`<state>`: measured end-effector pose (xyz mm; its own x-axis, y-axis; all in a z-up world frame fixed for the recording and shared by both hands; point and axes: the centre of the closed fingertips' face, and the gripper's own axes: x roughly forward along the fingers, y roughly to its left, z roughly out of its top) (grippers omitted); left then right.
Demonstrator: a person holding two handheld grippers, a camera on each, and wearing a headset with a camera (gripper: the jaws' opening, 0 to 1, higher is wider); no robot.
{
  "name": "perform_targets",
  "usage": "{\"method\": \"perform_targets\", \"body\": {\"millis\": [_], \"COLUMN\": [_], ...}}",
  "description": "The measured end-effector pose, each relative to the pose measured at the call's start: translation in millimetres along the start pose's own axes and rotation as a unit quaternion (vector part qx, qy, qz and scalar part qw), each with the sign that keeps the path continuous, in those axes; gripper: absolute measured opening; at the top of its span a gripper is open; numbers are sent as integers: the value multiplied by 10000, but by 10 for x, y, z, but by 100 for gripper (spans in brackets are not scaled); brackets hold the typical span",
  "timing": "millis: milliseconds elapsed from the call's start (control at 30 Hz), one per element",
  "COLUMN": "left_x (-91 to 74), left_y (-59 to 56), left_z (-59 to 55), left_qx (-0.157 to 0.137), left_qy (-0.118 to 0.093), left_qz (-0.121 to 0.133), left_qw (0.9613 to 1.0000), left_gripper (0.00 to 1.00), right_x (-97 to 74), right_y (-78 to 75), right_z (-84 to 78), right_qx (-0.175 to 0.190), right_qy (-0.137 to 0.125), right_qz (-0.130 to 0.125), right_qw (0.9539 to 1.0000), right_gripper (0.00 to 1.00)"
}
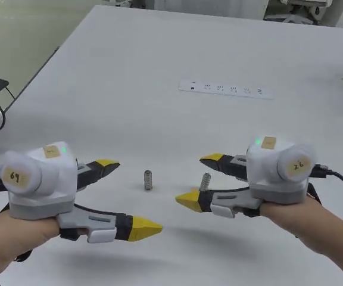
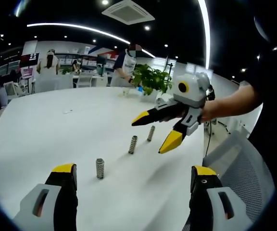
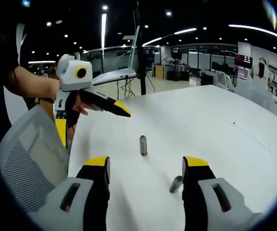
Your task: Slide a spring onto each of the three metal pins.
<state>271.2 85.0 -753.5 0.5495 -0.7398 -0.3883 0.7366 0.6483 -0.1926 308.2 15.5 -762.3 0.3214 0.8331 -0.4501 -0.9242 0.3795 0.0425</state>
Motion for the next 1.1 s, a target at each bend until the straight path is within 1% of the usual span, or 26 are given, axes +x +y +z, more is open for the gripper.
{"method": "perform_targets", "body": {"millis": [100,167,200,300,333,400,467,567,600,667,933,1100], "left_x": [0,-1,-2,-4,-3,1,5,-2,-6,-15,-98,-139], "left_y": [-18,-16,-13,-5,-8,-20,-34,-41,-40,-42,-30,-31], "left_z": [18,27,31,52,50,44,37,36,38,32,2,20], "left_qx": [34,22,25,-21,-25,-15,-8,-12,-14,-30,-67,-48], "left_qy": [3,-12,-29,-126,-134,-130,-118,-127,-139,-149,-186,-231], "left_qz": [19,54,80,164,182,198,208,234,250,279,412,452], "left_qw": [10000,10000,10000,9998,9997,9997,9997,9996,9996,9995,9990,9987], "left_gripper": [96,97,97,98,98,98,98,98,98,98,98,98], "right_x": [-106,-183,-227,-328,-353,-414,-476,-576,-624,-701,-1025,-1168], "right_y": [-30,-27,-20,0,0,-13,-47,-128,-160,-203,-312,-357], "right_z": [-27,-39,-38,-40,-53,-105,-166,-240,-277,-333,-498,-570], "right_qx": [76,155,218,311,349,409,461,563,611,673,860,926], "right_qy": [-110,-167,-241,-412,-432,-441,-419,-454,-444,-422,-442,-445], "right_qz": [-99,-131,-135,-173,-189,-253,-372,-574,-656,-737,-1021,-1175], "right_qw": [9999,9997,9994,9985,9983,9979,9974,9957,9950,9941,9901,9877], "right_gripper": [66,69,70,79,83,88,92,98,99,99,99,99]}}
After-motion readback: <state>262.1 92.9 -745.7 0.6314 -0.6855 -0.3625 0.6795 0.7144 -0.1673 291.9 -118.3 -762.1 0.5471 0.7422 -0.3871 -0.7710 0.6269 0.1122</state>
